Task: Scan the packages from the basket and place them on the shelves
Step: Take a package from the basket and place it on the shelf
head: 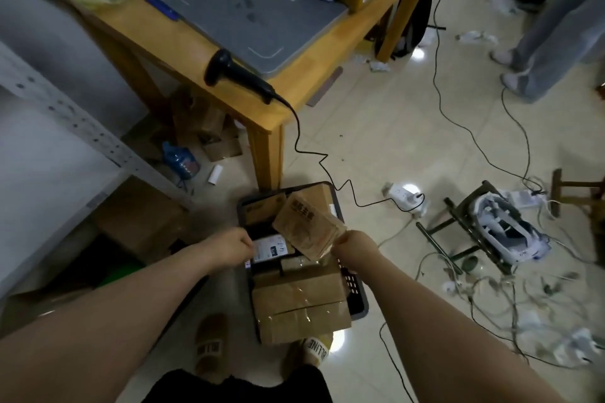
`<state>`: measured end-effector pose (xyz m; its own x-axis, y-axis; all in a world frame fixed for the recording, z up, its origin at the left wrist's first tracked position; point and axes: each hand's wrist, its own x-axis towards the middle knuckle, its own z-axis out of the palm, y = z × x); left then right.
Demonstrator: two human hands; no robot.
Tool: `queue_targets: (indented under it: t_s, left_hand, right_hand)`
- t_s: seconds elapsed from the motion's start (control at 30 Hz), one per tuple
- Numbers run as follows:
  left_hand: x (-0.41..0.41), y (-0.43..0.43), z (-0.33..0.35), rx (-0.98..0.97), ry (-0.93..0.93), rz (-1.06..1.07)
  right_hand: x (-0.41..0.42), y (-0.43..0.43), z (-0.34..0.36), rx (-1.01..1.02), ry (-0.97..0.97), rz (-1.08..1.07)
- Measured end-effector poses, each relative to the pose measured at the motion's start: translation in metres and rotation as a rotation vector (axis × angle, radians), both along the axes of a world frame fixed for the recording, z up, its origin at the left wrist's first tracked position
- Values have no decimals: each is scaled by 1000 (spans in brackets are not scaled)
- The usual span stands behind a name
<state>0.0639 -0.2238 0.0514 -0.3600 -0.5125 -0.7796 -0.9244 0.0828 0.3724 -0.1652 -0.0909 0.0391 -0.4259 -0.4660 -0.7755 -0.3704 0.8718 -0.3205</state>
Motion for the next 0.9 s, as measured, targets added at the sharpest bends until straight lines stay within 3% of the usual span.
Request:
queue_targets:
  t_s: [0.1, 0.3, 0.6, 0.9]
  left_hand:
    - [-37, 1, -22, 35, 6, 121]
    - [-93, -8, -68, 147, 79, 242]
    - [-144, -67, -189, 212, 175, 411]
    - [-169, -77, -241, 396, 206, 661]
  right_hand:
    - [-33, 1, -25, -20, -50, -142]
    - [-74, -9, -95, 13, -75, -203]
    - [-88, -48, -200, 25, -209, -495]
    - [-92, -72, -239, 52, -405, -659]
